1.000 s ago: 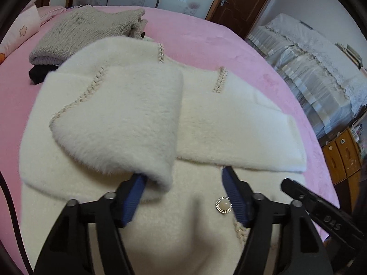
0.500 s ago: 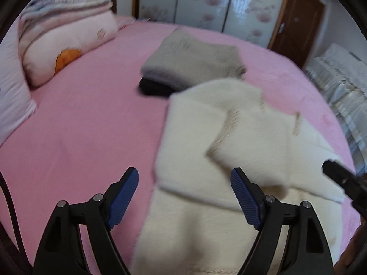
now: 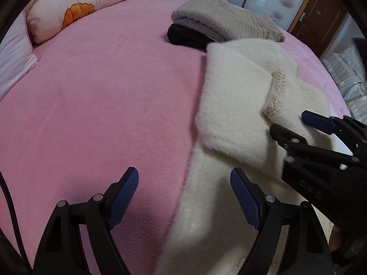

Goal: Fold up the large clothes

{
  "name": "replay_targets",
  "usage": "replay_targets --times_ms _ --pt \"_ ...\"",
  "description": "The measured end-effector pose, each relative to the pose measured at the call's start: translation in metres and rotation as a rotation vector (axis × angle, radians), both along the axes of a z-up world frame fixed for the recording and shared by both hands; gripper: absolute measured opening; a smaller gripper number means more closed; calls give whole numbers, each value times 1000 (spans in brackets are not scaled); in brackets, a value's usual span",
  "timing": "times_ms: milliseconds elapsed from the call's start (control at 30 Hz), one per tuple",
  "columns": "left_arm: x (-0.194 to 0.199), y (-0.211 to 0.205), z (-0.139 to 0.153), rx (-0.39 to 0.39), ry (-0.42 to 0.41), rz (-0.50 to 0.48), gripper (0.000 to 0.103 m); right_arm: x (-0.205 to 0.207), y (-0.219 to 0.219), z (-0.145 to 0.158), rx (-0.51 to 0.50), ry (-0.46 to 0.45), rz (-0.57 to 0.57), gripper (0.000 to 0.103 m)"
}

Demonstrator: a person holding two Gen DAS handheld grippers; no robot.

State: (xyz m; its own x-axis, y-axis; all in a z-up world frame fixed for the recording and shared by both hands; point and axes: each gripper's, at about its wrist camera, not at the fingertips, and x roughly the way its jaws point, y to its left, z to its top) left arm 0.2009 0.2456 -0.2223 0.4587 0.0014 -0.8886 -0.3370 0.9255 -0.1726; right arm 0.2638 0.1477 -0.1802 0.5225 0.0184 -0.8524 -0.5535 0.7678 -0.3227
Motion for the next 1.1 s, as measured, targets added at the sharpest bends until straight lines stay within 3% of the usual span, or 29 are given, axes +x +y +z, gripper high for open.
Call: replay_targets --times_ms 33,100,167,267,367,467,533,667,733,833,967,1100 --pt "2 -2 -1 2 0 -8 81 2 -1 -4 -12 -8 -7 51" --pt "7 -8 -1 14 -7 -24 81 7 -7 0 33 35 -13 7" --pt "12 -15 1 21 -16 -46 81 11 -18 21 112 34 -35 7" --pt "23 -24 1 52 -9 -59 81 14 -52 74 251 -72 -79 7" --pt "30 -27 0 60 -3 -46 81 14 -120 124 437 -165 -179 6" --pt "33 -30 -3 44 -2 -43 81 10 -189 129 499 -189 -309 7" --pt "34 -34 -5 28 3 -53 81 5 -232 105 497 -134 -387 7" --pt "31 -46 -4 58 22 -90 81 -6 -285 34 484 114 -517 16" --pt "30 -48 0 68 25 -116 81 -18 -304 12 498 185 -557 18" --pt "28 -43 15 28 0 -160 81 -23 -322 14 576 190 -570 20" --pt "37 -34 42 36 -74 -190 81 -5 -336 32 688 138 -576 56" --pt "71 -17 50 78 -109 -170 81 40 -331 31 674 136 -562 58"
